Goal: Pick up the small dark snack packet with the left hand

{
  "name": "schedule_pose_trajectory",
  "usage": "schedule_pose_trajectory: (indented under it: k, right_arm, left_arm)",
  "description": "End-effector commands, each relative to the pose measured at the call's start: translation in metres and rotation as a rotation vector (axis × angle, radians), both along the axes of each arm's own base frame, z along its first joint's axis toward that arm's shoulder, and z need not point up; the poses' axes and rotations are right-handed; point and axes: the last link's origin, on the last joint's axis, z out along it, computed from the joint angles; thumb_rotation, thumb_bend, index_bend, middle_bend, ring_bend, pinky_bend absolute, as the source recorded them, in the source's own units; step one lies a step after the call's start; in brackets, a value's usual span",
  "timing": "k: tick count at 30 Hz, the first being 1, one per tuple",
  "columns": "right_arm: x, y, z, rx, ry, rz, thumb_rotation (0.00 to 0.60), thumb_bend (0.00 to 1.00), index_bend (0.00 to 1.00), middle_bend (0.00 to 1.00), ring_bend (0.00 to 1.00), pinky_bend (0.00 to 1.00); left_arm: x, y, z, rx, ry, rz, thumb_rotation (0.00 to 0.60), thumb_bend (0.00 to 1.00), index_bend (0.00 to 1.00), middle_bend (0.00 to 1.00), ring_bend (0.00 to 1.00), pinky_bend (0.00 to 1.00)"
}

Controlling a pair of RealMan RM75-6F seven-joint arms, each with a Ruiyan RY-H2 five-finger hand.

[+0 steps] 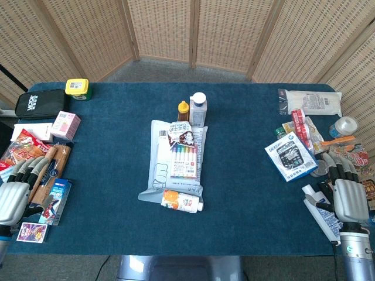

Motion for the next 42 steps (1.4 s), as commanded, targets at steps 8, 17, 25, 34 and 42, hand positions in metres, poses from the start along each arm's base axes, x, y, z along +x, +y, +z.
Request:
schedule_pose_trajectory:
  k: [8, 17, 25, 34, 42]
  right_arm:
    - [0.0, 0.003, 0.0, -0.004, -0.009, 0.004, 0.6, 0.0, 0.0, 0.0, 0.0, 0.0]
    - [0.0, 0.006, 0.002, -0.011, -0.017, 0.007, 0.6, 0.0, 0.0, 0.0, 0.0, 0.0]
    - [-0.003, 0.015, 0.006, -0.026, -0.012, -0.017, 0.6, 0.0, 0.0, 0.0, 0.0, 0.0]
    - [-0.01, 0.03, 0.012, -0.056, -0.013, -0.062, 0.6, 0.0, 0.0, 0.0, 0.0, 0.0]
    - [-0.016, 0.038, 0.017, -0.075, -0.013, -0.092, 0.6, 0.0, 0.0, 0.0, 0.0, 0.0]
  left_arm:
    - [0.001, -0.003, 0.002, 0.006, 0.003, -0.004, 0.6, 0.36, 0.02, 0.0, 0.0, 0.0]
    - [0.008, 0.02, 0.005, -0.024, 0.044, -0.039, 0.6, 0.36, 0.01, 0.0, 0.0, 0.0]
    - [0.037, 0.08, -0.015, -0.134, 0.066, -0.113, 0.6, 0.36, 0.0, 0.0, 0.0, 0.0]
    - [0.094, 0.152, -0.06, -0.256, 0.059, -0.219, 0.6, 0.36, 0.0, 0.0, 0.0, 0.0]
    - [0.143, 0.194, -0.104, -0.334, 0.073, -0.293, 0.6, 0.36, 0.0, 0.0, 0.0, 0.0]
